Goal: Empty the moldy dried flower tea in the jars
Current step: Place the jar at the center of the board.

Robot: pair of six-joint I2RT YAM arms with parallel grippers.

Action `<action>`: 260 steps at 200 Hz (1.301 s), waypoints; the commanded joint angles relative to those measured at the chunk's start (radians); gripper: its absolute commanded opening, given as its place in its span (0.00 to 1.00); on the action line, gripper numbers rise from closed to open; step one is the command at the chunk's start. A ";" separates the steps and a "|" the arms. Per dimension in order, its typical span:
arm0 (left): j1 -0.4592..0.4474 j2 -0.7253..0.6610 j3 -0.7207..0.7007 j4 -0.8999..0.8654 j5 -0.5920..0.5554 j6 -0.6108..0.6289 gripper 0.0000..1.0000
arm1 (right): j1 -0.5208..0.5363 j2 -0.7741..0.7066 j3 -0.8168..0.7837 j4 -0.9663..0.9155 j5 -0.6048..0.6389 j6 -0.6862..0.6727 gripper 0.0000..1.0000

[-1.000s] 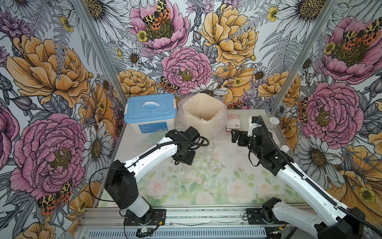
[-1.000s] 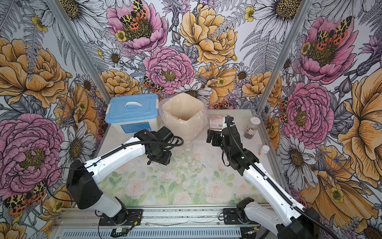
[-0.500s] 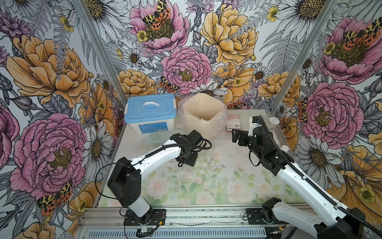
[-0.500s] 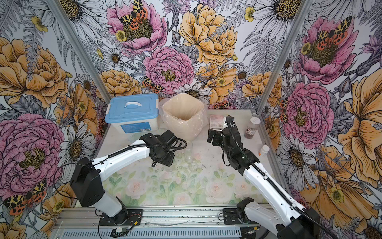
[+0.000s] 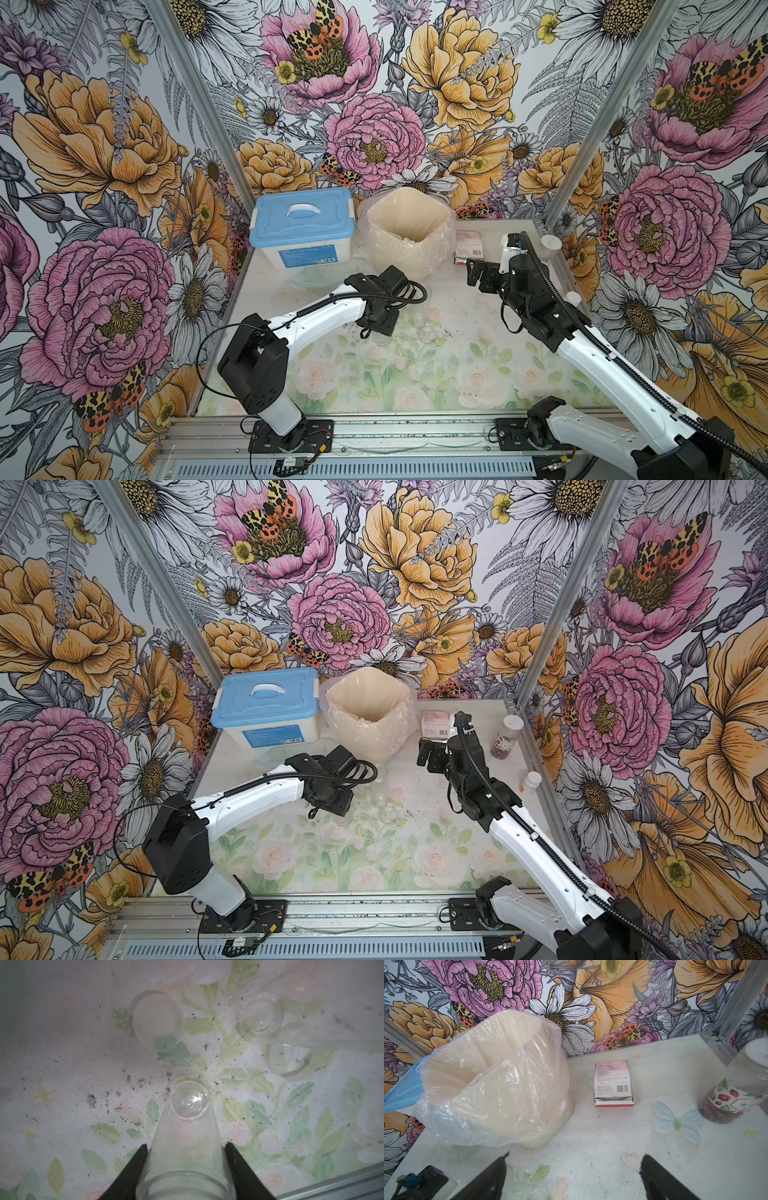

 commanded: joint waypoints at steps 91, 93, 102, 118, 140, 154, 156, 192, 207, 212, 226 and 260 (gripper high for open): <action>-0.015 0.000 0.004 0.027 -0.016 -0.017 0.77 | -0.012 0.008 0.004 0.004 -0.018 -0.017 0.99; -0.015 0.001 0.004 0.027 -0.016 -0.016 0.77 | -0.012 0.008 0.004 0.004 -0.018 -0.017 0.99; -0.016 -0.002 0.005 0.027 -0.013 -0.017 0.79 | -0.012 0.007 0.004 0.005 -0.018 -0.017 0.99; -0.014 -0.019 0.012 0.025 -0.006 -0.018 0.81 | -0.013 0.003 0.008 0.000 -0.022 -0.021 0.99; -0.015 -0.083 0.024 0.025 -0.007 -0.029 0.86 | -0.017 -0.005 0.026 -0.023 -0.021 -0.046 0.99; -0.012 -0.140 0.037 0.028 -0.019 -0.039 0.90 | -0.022 -0.005 0.046 -0.055 -0.006 -0.066 0.99; -0.012 -0.150 0.037 0.029 -0.021 -0.041 0.90 | -0.024 -0.004 0.051 -0.062 -0.002 -0.069 0.99; 0.002 -0.344 -0.002 0.146 -0.016 -0.044 0.97 | -0.074 0.036 0.170 -0.225 0.067 -0.121 0.99; 0.009 -0.432 -0.068 0.243 -0.010 -0.041 0.99 | -0.110 0.054 0.221 -0.292 0.094 -0.136 0.99; 0.013 -0.461 -0.095 0.275 -0.005 -0.042 0.99 | -0.124 0.061 0.236 -0.312 0.100 -0.141 0.99; 0.034 -0.532 -0.164 0.365 0.022 -0.040 0.99 | -0.173 0.086 0.279 -0.362 0.111 -0.158 0.99; 0.099 -0.642 -0.274 0.482 0.067 -0.038 0.99 | -0.327 0.197 0.396 -0.450 0.108 -0.198 0.99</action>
